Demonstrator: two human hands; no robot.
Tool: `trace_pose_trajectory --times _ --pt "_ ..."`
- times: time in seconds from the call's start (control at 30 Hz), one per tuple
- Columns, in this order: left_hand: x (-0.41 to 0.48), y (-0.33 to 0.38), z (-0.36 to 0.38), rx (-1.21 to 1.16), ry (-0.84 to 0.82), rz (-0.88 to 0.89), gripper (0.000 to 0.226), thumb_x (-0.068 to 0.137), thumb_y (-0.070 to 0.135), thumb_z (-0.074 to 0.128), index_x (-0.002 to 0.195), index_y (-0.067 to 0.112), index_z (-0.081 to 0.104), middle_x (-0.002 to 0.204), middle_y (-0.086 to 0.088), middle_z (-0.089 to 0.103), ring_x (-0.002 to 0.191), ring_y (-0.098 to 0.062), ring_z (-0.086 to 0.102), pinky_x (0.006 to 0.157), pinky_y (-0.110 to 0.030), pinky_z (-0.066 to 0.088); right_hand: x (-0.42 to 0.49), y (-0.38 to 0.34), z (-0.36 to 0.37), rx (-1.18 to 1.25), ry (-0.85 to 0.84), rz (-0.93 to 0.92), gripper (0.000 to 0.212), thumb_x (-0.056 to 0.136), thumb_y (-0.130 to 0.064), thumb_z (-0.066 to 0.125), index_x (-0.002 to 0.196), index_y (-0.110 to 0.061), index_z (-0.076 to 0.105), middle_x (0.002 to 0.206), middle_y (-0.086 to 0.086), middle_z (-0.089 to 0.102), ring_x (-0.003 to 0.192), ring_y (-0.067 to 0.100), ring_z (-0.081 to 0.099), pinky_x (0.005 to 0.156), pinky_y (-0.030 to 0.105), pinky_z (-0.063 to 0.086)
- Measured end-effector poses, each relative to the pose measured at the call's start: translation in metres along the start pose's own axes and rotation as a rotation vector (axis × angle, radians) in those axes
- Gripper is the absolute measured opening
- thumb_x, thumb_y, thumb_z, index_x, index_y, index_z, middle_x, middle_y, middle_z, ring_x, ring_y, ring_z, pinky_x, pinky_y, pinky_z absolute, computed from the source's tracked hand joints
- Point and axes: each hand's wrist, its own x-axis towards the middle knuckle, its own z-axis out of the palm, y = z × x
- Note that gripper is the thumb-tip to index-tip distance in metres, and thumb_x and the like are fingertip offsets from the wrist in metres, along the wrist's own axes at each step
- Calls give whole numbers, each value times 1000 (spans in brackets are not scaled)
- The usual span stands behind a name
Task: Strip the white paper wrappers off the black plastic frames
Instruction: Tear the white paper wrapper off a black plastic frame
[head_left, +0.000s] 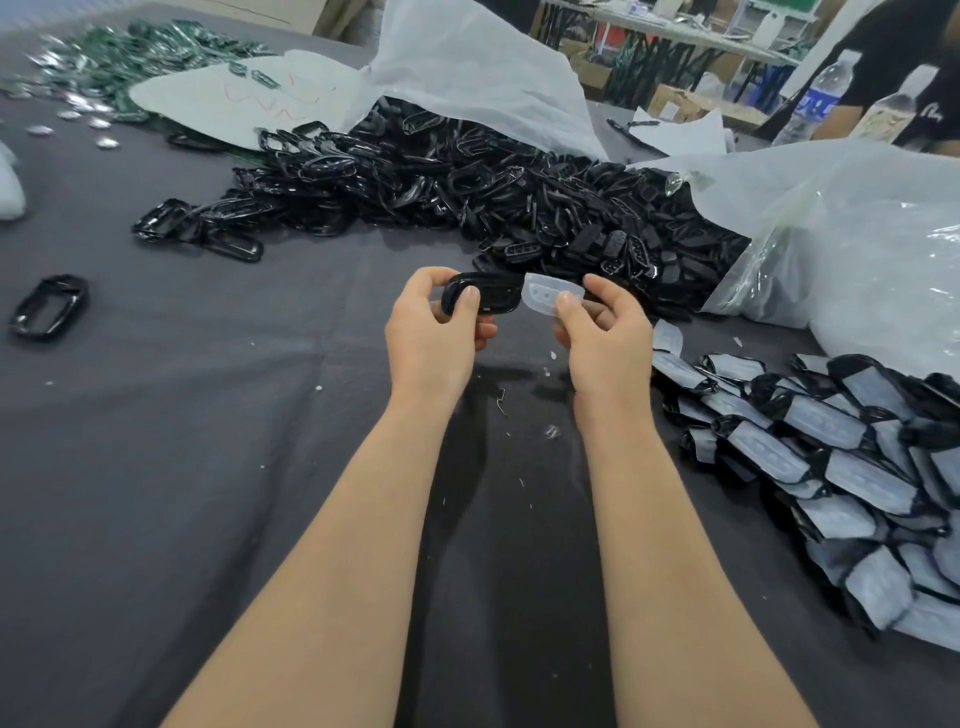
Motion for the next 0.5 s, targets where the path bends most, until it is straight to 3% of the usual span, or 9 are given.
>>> trace_pose_trajectory --times 0.17,0.23,0.37,0.5 --pt "0 -1 0 25 -1 5 12 97 10 51 99 22 53 76 -2 67 57 -1 65 62 -20 56 -1 -2 0 20 -6 -8 17 91 -8 60 81 -23 61 81 -5 63 79 9 59 64 15 50" --pt "0 0 0 24 0 6 13 97 10 51 99 23 52 76 -1 67 57 -1 65 62 -19 56 -2 -2 1 41 -20 -1 18 90 -7 60 80 -22 59 77 -5 63 75 9 58 58 14 48" --pt "-1 0 0 36 -7 23 14 97 10 51 98 24 52 76 -1 67 57 0 64 61 -18 55 -2 -4 1 106 -28 40 17 90 -7 60 82 -22 59 74 -8 66 74 7 60 70 19 50" --pt "-1 0 1 32 -7 25 15 97 9 51 97 24 52 75 -1 66 56 0 64 60 -17 55 -1 -5 -2 119 53 90 16 92 -10 59 80 -22 58 67 -11 59 54 -3 55 62 18 49"
